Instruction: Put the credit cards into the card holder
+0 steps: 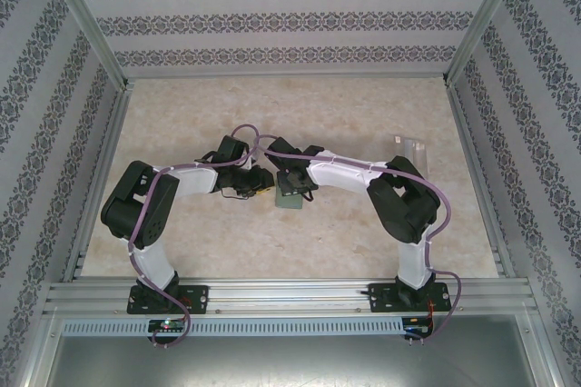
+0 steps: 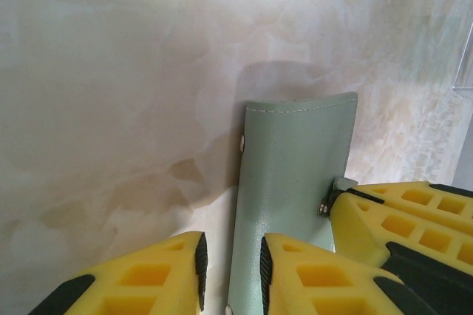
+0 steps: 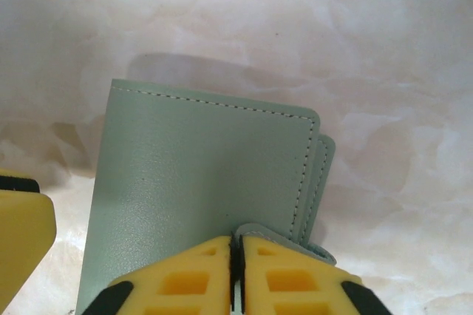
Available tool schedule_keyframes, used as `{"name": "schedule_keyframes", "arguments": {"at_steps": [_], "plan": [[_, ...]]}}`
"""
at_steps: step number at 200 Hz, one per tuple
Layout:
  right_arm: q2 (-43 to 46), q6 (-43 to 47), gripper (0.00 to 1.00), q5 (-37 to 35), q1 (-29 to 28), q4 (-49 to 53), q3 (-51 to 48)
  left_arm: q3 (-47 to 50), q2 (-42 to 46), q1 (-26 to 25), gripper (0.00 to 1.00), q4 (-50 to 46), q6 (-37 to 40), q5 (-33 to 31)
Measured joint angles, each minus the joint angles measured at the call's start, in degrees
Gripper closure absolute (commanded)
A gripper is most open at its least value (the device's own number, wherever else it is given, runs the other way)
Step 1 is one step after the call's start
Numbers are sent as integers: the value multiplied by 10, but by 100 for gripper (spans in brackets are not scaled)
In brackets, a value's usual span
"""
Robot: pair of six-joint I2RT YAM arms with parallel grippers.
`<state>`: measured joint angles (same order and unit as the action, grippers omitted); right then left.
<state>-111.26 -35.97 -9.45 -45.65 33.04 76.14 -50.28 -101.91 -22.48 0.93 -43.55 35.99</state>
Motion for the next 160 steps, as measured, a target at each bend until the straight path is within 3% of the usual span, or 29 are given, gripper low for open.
{"name": "schedule_keyframes", "arguments": {"at_steps": [28, 160], "plan": [[3, 0, 100, -3, 0, 0, -1, 0, 0, 0, 73, 0, 0, 0], [38, -3, 100, 40, 2, -42, -17, 0, 0, 0, 73, 0, 0, 1]]}}
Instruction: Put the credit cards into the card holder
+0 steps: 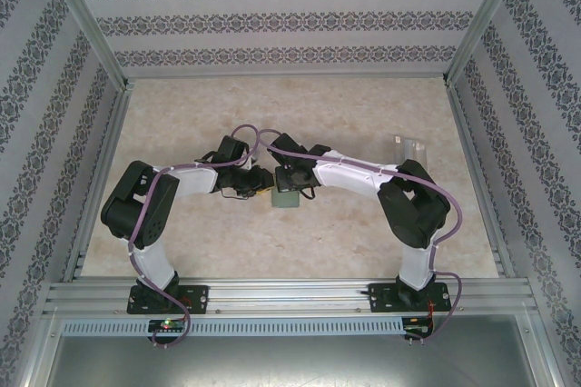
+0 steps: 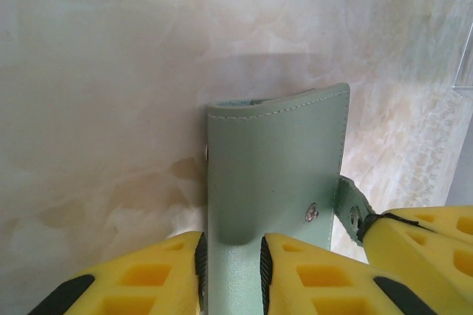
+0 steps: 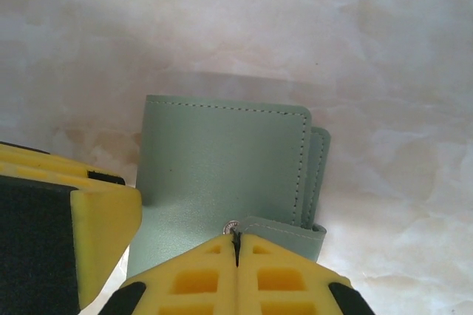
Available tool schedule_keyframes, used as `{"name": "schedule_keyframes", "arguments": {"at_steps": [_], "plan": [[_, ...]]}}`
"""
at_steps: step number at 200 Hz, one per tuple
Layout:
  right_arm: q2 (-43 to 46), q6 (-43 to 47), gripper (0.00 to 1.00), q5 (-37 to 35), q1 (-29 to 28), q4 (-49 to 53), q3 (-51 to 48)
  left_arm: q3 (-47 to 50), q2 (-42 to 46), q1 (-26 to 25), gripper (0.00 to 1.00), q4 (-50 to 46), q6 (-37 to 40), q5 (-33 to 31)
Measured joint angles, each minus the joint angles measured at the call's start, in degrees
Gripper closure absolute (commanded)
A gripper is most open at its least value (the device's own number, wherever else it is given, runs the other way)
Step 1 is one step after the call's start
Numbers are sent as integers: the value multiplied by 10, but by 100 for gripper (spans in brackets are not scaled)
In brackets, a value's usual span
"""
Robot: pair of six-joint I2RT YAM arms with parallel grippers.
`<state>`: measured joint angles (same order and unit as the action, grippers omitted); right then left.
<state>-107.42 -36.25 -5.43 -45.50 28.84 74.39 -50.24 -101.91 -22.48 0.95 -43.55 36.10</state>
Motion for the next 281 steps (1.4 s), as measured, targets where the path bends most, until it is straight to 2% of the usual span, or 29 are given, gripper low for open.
{"name": "schedule_keyframes", "arguments": {"at_steps": [71, 191, 244, 281], "plan": [[-18, -10, 100, 20, 0, -15, 0, 0, -7, 0, 77, 9, -2, 8], [-23, -14, 100, 24, 4, -36, -15, 0, -7, 0, 77, 13, -4, 8], [-25, -29, 100, 40, 7, -74, -35, 1, -7, 0, 78, 13, -4, 8], [-6, -42, 100, 82, 26, -127, -75, 2, -7, 0, 78, 13, -4, 8]]}}
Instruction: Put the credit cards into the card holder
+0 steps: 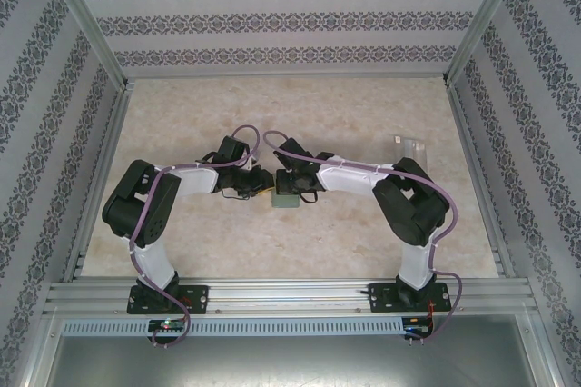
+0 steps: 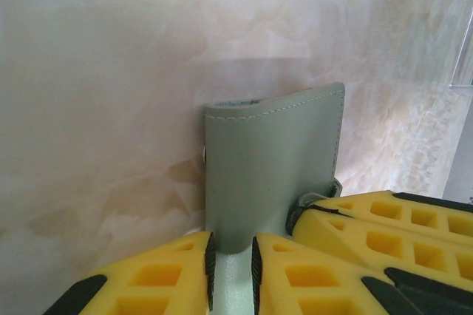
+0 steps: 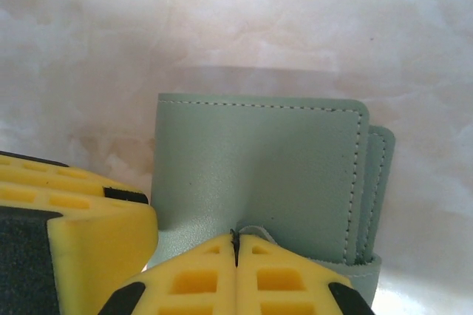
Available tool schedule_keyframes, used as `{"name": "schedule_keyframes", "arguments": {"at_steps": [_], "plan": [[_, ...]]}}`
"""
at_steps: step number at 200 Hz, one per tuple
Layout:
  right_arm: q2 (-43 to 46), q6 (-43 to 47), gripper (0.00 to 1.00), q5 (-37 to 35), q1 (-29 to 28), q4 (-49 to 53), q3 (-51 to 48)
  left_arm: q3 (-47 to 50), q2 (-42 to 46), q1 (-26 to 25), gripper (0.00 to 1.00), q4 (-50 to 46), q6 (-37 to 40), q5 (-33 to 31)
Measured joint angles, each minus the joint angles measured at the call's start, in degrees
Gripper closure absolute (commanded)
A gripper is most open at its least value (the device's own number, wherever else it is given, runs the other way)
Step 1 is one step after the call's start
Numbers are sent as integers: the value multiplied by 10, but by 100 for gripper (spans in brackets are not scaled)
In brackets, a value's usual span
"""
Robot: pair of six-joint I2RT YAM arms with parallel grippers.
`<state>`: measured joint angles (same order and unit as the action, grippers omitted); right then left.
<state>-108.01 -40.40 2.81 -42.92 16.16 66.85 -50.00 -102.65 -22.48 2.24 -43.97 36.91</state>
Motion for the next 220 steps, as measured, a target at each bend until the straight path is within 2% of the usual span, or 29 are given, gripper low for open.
{"name": "schedule_keyframes", "arguments": {"at_steps": [148, 220], "plan": [[22, -52, 100, 144, 64, -182, -108, 0, 0, 0, 78, 0, 0, -3], [45, -64, 100, 150, 68, -143, -103, 0, 9, 1, 77, -7, 1, -11]]}}
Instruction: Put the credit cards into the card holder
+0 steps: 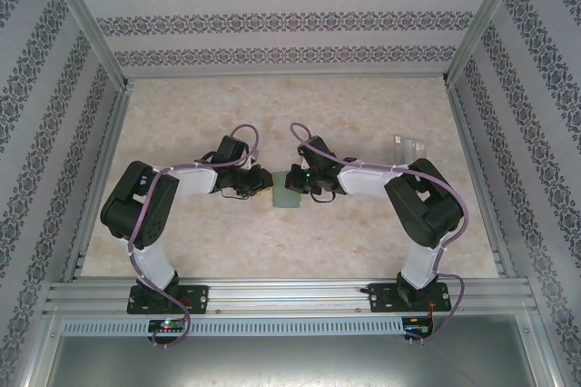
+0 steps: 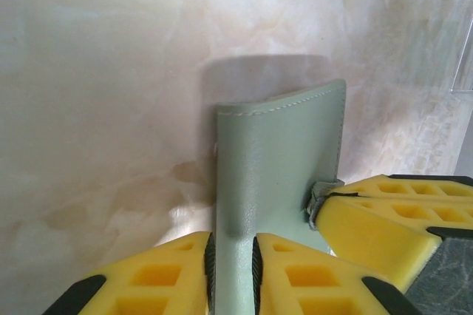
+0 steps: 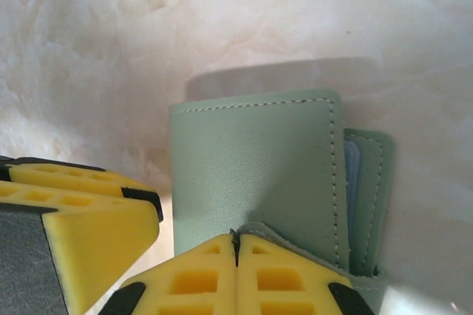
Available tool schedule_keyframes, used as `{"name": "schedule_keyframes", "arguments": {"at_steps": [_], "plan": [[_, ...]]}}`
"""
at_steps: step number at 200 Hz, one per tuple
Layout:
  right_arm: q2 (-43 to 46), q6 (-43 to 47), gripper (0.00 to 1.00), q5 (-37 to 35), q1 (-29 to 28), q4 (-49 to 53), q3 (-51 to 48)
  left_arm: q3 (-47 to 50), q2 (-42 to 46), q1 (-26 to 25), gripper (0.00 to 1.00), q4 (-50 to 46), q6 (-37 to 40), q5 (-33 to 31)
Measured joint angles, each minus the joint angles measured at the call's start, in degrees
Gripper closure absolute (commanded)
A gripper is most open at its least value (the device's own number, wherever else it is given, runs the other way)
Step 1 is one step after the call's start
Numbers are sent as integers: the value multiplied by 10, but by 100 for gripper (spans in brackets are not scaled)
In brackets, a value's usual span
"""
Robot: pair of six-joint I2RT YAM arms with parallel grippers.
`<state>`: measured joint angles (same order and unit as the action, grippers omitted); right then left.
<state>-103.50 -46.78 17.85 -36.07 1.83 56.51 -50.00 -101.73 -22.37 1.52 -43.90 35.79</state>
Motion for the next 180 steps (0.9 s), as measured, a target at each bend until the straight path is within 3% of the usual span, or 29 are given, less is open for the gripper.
{"name": "schedule_keyframes", "arguments": {"at_steps": [74, 97, 133, 180], "plan": [[12, -2, 98, 0, 3, 37, 23, 0, 0, 0, 76, -2, 0, 0], [11, -6, 72, 1, 3, 39, 23, 0, 0, 0, 75, -2, 0, 0], [11, -9, 62, 3, 3, 40, 23, 0, 2, 0, 72, -3, 1, 0], [85, 31, 44, -12, 4, 46, -8, 1, 48, 15, 57, -13, 13, -7]]}}
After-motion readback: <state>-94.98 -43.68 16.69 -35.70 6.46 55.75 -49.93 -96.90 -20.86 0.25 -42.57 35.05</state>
